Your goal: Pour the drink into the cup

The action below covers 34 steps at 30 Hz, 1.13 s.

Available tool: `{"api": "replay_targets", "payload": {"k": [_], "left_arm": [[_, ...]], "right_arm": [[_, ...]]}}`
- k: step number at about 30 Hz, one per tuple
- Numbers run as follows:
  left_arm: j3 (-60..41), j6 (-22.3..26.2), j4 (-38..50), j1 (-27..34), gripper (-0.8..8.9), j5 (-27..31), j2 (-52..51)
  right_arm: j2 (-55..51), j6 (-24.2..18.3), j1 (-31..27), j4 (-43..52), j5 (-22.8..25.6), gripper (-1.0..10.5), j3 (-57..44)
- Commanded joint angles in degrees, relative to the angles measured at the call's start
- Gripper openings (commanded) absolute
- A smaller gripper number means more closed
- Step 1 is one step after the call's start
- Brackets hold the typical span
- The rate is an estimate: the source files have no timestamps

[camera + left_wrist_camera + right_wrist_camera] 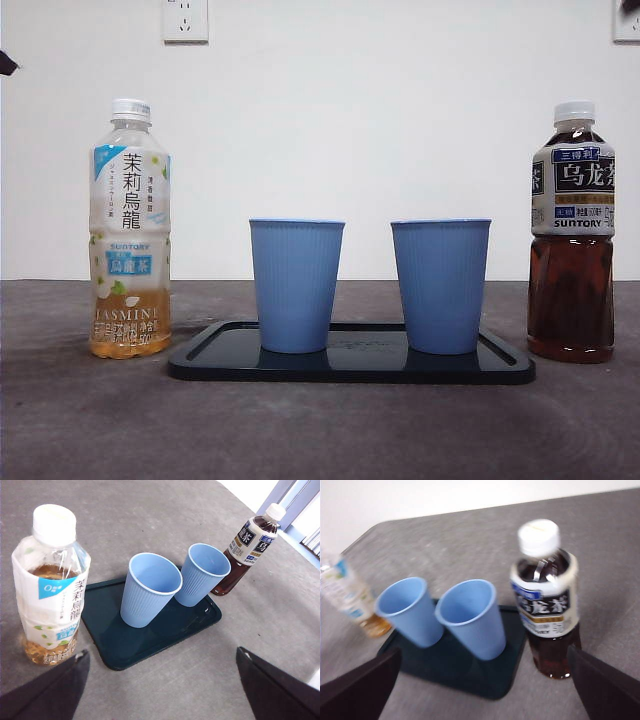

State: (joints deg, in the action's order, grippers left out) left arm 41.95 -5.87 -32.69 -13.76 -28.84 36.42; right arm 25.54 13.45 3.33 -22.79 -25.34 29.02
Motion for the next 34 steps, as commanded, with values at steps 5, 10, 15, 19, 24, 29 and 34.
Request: {"api": "replay_targets", "payload": {"k": [5, 10, 15, 19, 24, 29, 34], "left_arm": [[0.57, 0.52, 0.55, -0.20, 4.68, -0.11, 0.37], [0.50, 0.70, 0.74, -0.20, 4.68, -0.09, 0.37], [0.50, 0.74, 0.98, -0.20, 4.68, -0.09, 0.74], [0.50, 0.72, 1.01, -0.20, 4.68, -0.09, 1.22], [0.50, 0.70, 0.98, -0.20, 4.68, -0.09, 1.38], [0.50, 0.72, 1.05, -0.20, 4.68, -0.09, 1.38], [0.50, 0.72, 1.42, -0.20, 4.68, -0.09, 1.38]], "right_arm": [[1.18, 6.16, 2.67, 18.78, 8.11, 6.0, -10.45], [6.19, 5.40, 5.29, 30.64, 12.02, 6.0, -15.93], [14.73, 4.22, 6.40, 43.50, 13.90, 6.0, -19.04], [22.47, 2.93, 6.40, 52.19, 14.78, 6.0, -19.30], [32.20, 2.56, 6.40, 62.58, 14.99, 6.0, -19.30], [41.11, 2.32, 6.40, 71.93, 15.41, 6.0, -19.26], [47.82, 2.34, 6.34, 79.45, 16.61, 5.9, -19.15]]}}
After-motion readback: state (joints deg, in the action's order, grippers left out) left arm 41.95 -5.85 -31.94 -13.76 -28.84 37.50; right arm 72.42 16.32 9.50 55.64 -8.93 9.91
